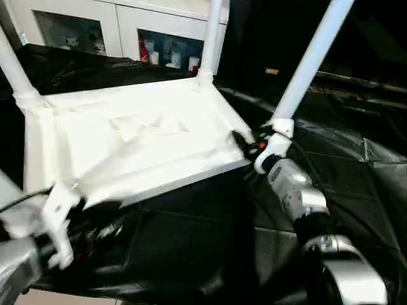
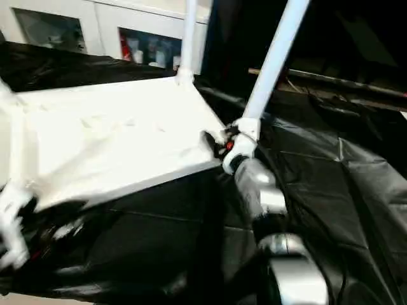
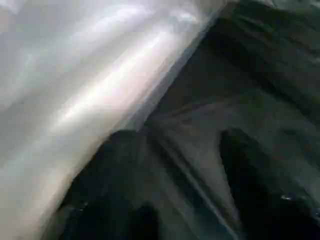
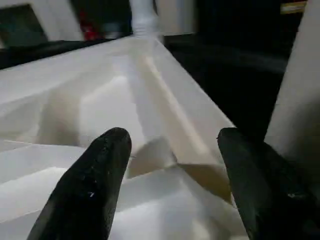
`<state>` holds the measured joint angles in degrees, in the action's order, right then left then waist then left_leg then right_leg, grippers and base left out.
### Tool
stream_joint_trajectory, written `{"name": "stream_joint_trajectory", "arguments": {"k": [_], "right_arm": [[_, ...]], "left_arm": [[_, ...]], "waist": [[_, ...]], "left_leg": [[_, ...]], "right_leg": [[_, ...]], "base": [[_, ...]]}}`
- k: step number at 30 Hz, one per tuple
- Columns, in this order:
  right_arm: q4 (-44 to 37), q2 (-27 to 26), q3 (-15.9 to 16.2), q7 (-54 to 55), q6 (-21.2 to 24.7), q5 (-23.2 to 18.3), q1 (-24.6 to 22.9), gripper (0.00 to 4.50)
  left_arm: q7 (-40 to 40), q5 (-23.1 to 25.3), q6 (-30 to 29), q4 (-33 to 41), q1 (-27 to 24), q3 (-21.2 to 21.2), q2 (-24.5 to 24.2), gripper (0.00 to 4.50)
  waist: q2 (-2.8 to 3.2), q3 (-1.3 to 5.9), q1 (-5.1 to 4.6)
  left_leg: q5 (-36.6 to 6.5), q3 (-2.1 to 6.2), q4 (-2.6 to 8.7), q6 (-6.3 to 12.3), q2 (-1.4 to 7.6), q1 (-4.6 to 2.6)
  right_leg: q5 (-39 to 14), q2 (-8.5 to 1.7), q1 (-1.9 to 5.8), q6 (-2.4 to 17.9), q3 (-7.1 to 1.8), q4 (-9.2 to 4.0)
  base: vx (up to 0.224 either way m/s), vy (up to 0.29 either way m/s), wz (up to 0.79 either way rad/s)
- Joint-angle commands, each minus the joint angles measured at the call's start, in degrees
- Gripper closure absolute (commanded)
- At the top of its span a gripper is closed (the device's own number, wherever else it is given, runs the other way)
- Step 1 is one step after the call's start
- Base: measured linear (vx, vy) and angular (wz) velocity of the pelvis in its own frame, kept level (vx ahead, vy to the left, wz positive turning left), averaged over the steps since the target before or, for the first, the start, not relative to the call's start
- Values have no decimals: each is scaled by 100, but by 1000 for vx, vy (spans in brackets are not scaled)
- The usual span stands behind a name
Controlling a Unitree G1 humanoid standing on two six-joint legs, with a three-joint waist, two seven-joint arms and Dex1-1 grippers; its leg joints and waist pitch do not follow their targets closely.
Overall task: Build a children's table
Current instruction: Rotate table base
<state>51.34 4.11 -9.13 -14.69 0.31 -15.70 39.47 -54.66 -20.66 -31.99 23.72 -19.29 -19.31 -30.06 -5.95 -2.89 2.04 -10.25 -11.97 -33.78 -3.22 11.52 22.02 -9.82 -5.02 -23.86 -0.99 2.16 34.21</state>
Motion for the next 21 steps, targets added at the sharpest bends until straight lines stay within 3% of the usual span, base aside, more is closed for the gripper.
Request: {"name": "stream_joint_trajectory", "arguments": {"k": [1,7,8,11,12,16,17,19,21], "right_arm": [[419,371,-391,529,-254,65,61,138],[784,616,-432,558,-518,91,182,138],[851,662,-456,556,-576,95,197,138],[1050,750,-495,554,-716,117,255,138],[1098,794,-480,491,-785,130,261,138],[1081,822,-394,228,-836,156,221,138],[932,815,-260,-45,-829,221,91,138],[636,810,-50,-358,-849,341,-158,138],[343,800,92,-529,-876,436,-406,138]], "left_arm": [[-125,-98,133,75,-337,-482,-144,117],[-597,-39,379,70,-1147,-1018,-527,59],[-648,-21,447,-1,-1257,-1173,-602,59],[-715,-91,600,-149,-1402,-1481,-746,48],[-768,-233,648,-208,-1385,-1705,-789,23],[-706,-611,700,-261,-1029,-2003,-765,4],[-483,-958,612,-206,-563,-2016,-645,4],[-179,-1290,510,-89,-42,-1845,-445,4],[2,-1419,567,-37,308,-1595,-279,4]], "waist": [[164,282,-55],[199,238,7],[181,239,13],[189,242,13],[192,238,-3],[178,255,-34],[166,244,-47],[164,276,-9],[123,279,-2]], "left_leg": [[-2090,96,473,-340,172,-181],[-2473,66,454,-343,176,-277],[-2623,64,446,-350,168,-285],[-2659,106,476,-352,168,-228],[-2681,111,478,-357,166,-219],[-2613,117,472,-359,169,-224],[-2599,115,471,-352,169,-211],[-2470,97,457,-384,177,-252],[-2220,111,458,-354,172,-177]], "right_leg": [[-1693,-151,83,743,-187,-362],[-1984,-98,-14,655,-198,-430],[-2107,-89,-26,625,-196,-444],[-2163,-107,22,586,-191,-430],[-2158,-109,21,601,-191,-429],[-2010,-110,35,691,-190,-400],[-1973,-111,39,725,-193,-398],[-1788,-101,43,770,-191,-361],[-1578,-133,104,806,-210,-326]], "base": [[0,0,0],[0,0,0],[0,0,0],[0,0,0],[0,0,0],[0,0,0],[0,0,0],[0,0,0],[0,0,0]]}}
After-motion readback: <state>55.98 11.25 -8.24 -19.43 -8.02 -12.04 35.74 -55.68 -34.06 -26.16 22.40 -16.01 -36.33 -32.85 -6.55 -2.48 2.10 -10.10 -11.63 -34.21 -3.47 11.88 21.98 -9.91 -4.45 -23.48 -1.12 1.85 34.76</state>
